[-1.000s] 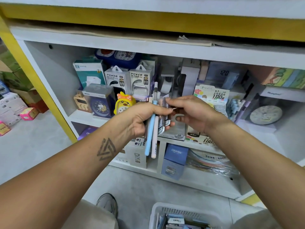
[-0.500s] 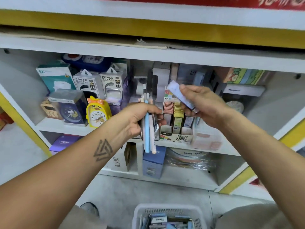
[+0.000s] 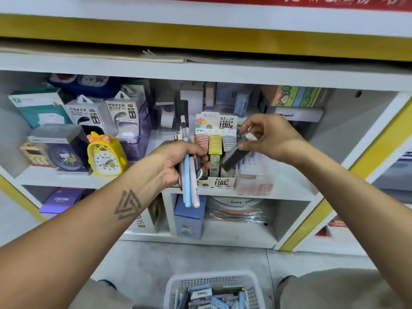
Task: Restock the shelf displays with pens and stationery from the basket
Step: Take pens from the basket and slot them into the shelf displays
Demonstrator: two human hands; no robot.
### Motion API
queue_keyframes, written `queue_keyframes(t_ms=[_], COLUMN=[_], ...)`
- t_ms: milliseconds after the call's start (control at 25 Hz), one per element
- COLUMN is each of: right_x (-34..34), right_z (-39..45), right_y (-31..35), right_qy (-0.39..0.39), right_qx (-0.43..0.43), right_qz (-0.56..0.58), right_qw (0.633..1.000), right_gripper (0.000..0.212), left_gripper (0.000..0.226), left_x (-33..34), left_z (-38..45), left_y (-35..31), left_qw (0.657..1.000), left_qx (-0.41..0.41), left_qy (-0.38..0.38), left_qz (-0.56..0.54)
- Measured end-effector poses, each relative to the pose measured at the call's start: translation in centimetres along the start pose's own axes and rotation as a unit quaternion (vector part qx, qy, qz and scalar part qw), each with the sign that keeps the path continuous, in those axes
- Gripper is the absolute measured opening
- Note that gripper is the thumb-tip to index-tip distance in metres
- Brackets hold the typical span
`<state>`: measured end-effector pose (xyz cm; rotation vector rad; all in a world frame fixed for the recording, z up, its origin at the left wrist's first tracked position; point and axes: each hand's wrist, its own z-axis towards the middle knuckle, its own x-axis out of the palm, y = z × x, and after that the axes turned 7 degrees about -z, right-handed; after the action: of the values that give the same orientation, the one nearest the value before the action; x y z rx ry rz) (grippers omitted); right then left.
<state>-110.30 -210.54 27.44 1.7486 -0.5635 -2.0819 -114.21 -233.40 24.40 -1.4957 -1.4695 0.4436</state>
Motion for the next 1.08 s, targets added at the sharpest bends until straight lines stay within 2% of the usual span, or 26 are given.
queue_keyframes(t_ms=[120, 280, 440, 680, 840, 920, 1080], right_x=[0.6, 2.0, 2.0, 1.8, 1.6, 1.8, 2.0], right_z=[0.1, 0.1, 0.2, 0.1, 0.3, 0.5, 0.8], right_y=[0.2, 0.1, 0.0, 0.2, 0.2, 0.3, 0.5], right_qy=[-0.017, -0.017, -0.018, -0.016, -0.039, -0.013, 0.053], right_qx=[-0.049, -0.141, -0.108, -0.115, -0.162, -0.157, -0.112], right_qz=[-0.115, -0.154, -0.151, -0.131, -0.152, -0.174, -0.184], right_qw=[0.992, 0.978, 0.982, 0.984, 0.974, 0.972, 0.975], right_gripper=[0.024, 0.029, 0.026, 0.026, 0.018, 0.012, 0.023], left_gripper=[0.007, 0.007, 0.007, 0.006, 0.007, 0.007, 0.006], left_x=[0.5, 0.7, 0.2, 0.1, 0.1, 0.2, 0.2], left_z=[0.0, -0.1, -0.1, -0.3, -0.2, -0.2, 0.0], left_y=[0.4, 0.8, 0.7, 0.8, 0.9, 1.0, 1.0], left_qw=[1.000, 0.999, 0.999, 0.998, 0.998, 0.998, 0.998], left_qx=[0.000, 0.002, 0.005, -0.003, -0.004, -0.006, -0.008], left_qy=[0.005, 0.017, 0.037, 0.062, 0.061, 0.060, 0.055], left_qz=[0.016, 0.034, 0.035, 0.025, 0.030, 0.030, 0.026])
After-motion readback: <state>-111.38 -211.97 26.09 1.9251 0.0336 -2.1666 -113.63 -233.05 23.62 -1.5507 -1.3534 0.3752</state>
